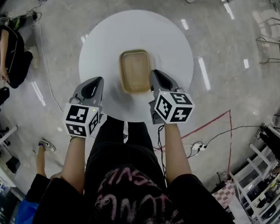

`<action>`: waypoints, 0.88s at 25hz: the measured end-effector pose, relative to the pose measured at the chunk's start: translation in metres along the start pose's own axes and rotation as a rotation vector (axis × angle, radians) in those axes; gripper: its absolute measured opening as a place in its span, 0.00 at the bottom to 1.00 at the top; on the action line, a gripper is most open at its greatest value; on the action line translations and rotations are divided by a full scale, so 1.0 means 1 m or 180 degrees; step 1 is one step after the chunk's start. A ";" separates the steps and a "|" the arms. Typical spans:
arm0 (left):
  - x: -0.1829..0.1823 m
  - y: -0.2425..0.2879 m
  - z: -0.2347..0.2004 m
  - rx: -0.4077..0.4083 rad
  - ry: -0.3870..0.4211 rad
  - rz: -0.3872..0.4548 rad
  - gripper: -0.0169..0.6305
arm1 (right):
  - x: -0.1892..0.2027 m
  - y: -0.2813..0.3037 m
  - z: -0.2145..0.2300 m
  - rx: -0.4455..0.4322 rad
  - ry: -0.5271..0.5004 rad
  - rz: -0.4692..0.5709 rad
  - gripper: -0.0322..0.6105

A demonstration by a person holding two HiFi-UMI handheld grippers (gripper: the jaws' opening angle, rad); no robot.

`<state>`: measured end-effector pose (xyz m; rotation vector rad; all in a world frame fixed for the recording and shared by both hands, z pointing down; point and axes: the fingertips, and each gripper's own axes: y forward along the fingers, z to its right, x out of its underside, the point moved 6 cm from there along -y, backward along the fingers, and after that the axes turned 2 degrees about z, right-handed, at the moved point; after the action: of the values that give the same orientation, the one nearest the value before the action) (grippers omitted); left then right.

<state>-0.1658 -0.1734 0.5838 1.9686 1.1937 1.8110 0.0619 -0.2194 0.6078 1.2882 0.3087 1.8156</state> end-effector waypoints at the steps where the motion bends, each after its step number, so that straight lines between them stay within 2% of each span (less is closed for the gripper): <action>1: 0.000 -0.001 0.001 -0.0004 0.0005 0.0009 0.02 | -0.001 -0.002 -0.001 -0.0006 -0.0003 0.0023 0.13; 14: -0.030 -0.028 0.012 -0.0064 0.0103 0.0230 0.02 | -0.027 -0.038 -0.023 -0.0093 -0.0061 0.0405 0.13; 22: -0.044 -0.063 0.025 -0.0118 0.0161 0.0403 0.02 | -0.037 -0.077 -0.046 -0.0131 -0.0128 0.0629 0.13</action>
<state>-0.1649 -0.1532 0.5059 2.0314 1.0633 1.9400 0.0644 -0.1893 0.5158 1.3643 0.1246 1.9473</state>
